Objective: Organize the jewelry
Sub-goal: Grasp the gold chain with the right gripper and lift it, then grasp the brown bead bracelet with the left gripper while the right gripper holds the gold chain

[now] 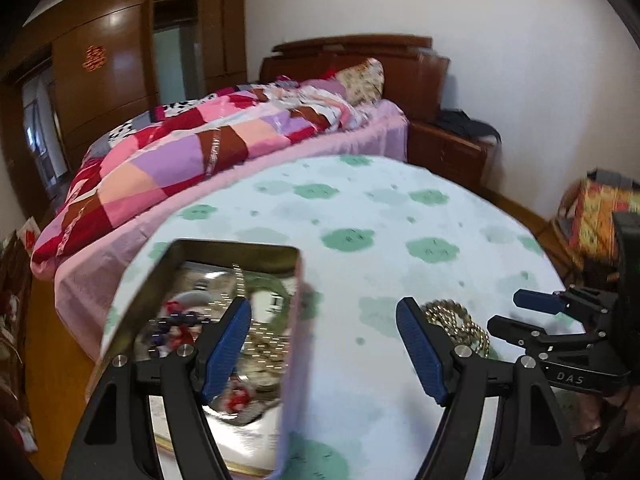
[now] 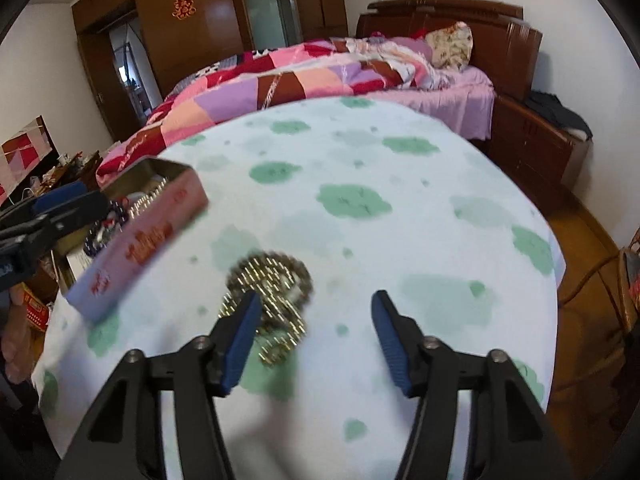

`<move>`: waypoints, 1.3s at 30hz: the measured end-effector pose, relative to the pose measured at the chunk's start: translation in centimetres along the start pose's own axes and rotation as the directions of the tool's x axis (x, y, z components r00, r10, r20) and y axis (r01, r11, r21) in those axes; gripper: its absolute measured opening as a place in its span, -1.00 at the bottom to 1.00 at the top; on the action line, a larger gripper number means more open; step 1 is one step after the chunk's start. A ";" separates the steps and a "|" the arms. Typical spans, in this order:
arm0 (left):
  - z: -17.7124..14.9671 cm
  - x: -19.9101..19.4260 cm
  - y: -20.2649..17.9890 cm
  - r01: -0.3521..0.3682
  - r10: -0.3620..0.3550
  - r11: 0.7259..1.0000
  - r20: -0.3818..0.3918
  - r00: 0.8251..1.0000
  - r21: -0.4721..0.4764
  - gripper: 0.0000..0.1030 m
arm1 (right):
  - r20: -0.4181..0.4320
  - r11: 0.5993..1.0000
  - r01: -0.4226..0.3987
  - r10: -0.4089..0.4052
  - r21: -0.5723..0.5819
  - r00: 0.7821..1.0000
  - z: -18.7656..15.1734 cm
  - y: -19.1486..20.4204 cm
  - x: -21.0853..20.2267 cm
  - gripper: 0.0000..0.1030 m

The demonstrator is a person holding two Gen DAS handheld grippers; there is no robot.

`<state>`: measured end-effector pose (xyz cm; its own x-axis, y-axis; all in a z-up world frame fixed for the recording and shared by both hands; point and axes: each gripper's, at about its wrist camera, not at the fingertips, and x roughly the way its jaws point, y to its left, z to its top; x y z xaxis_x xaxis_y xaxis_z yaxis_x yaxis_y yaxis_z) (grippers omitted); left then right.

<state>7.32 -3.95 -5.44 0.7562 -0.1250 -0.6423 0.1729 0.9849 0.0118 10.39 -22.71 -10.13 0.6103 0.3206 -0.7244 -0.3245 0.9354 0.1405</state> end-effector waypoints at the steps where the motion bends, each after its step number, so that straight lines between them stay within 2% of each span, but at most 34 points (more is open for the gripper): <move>1: -0.1 0.5 -0.4 -0.002 0.003 1.000 -0.014 1.000 0.007 0.46 | -0.003 1.000 0.000 0.000 -0.003 1.000 -0.2 0.0 0.0 0.13; 5: -0.3 2.2 -1.5 0.013 -0.012 1.000 -0.062 0.998 0.017 0.46 | -0.018 1.000 -0.027 0.027 -0.016 0.999 -0.4 0.3 0.4 0.03; 10: -0.8 2.7 -2.2 0.019 -0.017 1.000 -0.081 0.997 0.022 0.46 | -0.047 0.996 -0.047 0.044 -0.076 0.998 -0.9 1.6 1.0 -0.06; 11: -0.9 2.8 -2.2 0.020 -0.018 0.999 -0.085 0.996 0.025 0.46 | -0.056 0.995 -0.046 0.042 -0.084 0.998 -1.1 1.6 1.2 -0.20; 12: -1.0 2.9 -2.3 0.020 -0.017 0.999 -0.088 0.996 0.030 0.46 | -0.066 0.995 -0.046 0.041 -0.090 0.997 -1.2 1.8 1.6 -0.59; 13: -1.1 2.9 -2.4 0.020 -0.017 0.999 -0.090 0.996 0.034 0.46 | -0.075 0.994 -0.054 0.047 -0.091 0.996 -1.4 1.9 1.8 -0.77; 15: -1.1 3.1 -2.6 0.023 -0.020 0.999 -0.093 0.996 0.037 0.46 | -0.072 0.993 -0.070 0.063 -0.094 0.995 -1.8 1.9 1.8 -0.84; 19: -1.0 3.4 -2.7 0.027 -0.024 0.999 -0.097 0.995 0.033 0.46 | -0.039 0.991 -0.105 0.102 -0.079 0.994 -1.8 1.8 0.8 -0.85; 23: -1.0 3.6 -3.3 0.029 -0.024 0.998 -0.099 0.995 0.051 0.46 | 0.053 0.993 -0.112 0.114 -0.048 0.992 -0.9 1.5 -1.2 -0.85; 28: -0.9 4.2 -4.1 0.033 -0.025 0.997 -0.105 0.994 0.076 0.46 | 0.160 0.993 -0.116 0.117 -0.012 0.980 0.6 1.1 -3.8 -0.85; 33: -0.7 5.1 -5.4 0.059 -0.047 0.993 -0.119 0.992 0.102 0.46 | 0.231 0.992 -0.127 0.121 0.013 0.966 1.6 0.8 -5.5 -0.85; 35: -0.7 5.5 -5.8 0.059 -0.045 0.992 -0.126 0.991 0.111 0.46 | 0.244 0.993 -0.121 0.114 0.015 0.963 1.9 0.7 -5.9 -0.86; 37: -0.7 5.9 -5.9 0.056 -0.040 0.992 -0.137 0.990 0.117 0.46 | 0.243 0.997 -0.073 0.066 0.019 0.968 2.1 0.2 -5.8 -0.85; 38: -0.8 6.2 -5.9 0.052 -0.034 0.991 -0.145 0.989 0.120 0.46 | 0.233 0.998 -0.053 0.046 0.024 0.971 2.1 -0.1 -5.4 -0.85; 39: -1.0 6.4 -5.8 0.043 -0.025 0.992 -0.150 0.988 0.119 0.46 | 0.188 0.998 -0.046 0.040 0.029 0.981 2.1 -0.8 -4.5 -0.85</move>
<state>10.54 -10.39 -10.34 0.6484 -0.1300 -0.7501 0.2790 0.9573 0.0753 9.40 -24.56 -5.51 0.7220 0.3801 -0.5781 -0.3311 0.9235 0.1937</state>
